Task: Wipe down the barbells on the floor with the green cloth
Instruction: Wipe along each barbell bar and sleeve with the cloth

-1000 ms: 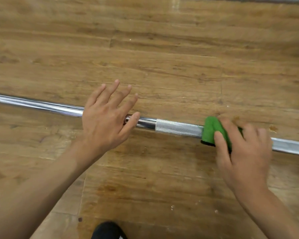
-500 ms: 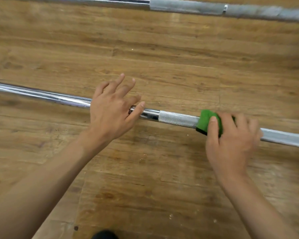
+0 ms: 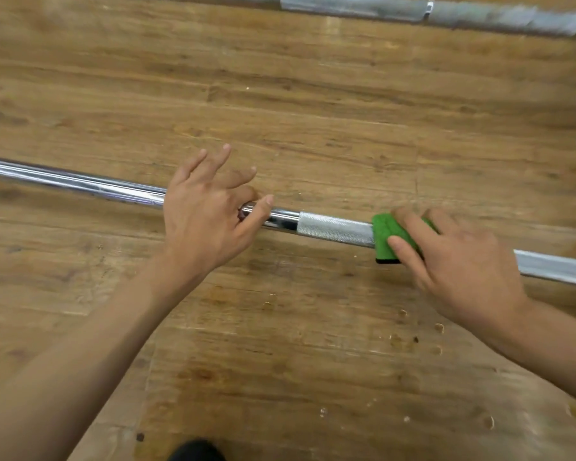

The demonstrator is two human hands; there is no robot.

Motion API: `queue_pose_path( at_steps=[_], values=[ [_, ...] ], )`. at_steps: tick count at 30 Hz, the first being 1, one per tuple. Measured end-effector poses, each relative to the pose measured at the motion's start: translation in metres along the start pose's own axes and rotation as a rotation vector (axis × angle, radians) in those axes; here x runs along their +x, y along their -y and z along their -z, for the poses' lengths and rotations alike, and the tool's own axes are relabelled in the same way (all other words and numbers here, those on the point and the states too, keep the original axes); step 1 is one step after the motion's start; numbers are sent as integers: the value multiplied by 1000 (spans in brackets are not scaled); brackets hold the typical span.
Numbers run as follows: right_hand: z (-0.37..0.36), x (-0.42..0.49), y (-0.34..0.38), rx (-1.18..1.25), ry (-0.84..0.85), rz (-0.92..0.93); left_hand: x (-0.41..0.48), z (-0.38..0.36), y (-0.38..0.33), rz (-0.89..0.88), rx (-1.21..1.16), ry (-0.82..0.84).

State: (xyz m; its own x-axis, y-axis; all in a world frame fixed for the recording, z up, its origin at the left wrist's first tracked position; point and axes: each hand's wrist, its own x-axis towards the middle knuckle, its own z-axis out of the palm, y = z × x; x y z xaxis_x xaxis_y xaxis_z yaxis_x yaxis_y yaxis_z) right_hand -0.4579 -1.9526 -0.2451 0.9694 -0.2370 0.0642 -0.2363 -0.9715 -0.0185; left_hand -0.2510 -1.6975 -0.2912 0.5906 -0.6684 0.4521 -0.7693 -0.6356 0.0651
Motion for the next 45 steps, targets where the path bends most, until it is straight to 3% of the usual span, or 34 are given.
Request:
queue_pose_path(
  at_steps=[6,9,14,18,22,30,35,39,41,45],
  values=[
    [-7,43,90,-76,29,184,-16,18,-4,-37,4,90],
    [3,24,54,66,111,301,-25,24,-5,-40,4,135],
    [17,-33,-13,86,229,250,-44,34,-9,-53,-10,142],
    [7,-19,50,50,110,208,-58,43,-14,-52,-19,153],
    [-2,-2,104,8,150,306,-74,54,-19,-54,-15,166],
    [29,-88,-19,78,377,387,-105,69,-27,-46,-10,159],
    [10,-57,71,146,266,391,-118,80,-31,-51,-4,203],
    [4,-35,116,217,294,478,-125,86,-30,-68,-17,249],
    [6,-53,92,272,254,514,-130,89,-32,-52,-24,261],
    [22,-108,4,213,353,451,-139,93,-33,-46,-39,280]
  ],
)
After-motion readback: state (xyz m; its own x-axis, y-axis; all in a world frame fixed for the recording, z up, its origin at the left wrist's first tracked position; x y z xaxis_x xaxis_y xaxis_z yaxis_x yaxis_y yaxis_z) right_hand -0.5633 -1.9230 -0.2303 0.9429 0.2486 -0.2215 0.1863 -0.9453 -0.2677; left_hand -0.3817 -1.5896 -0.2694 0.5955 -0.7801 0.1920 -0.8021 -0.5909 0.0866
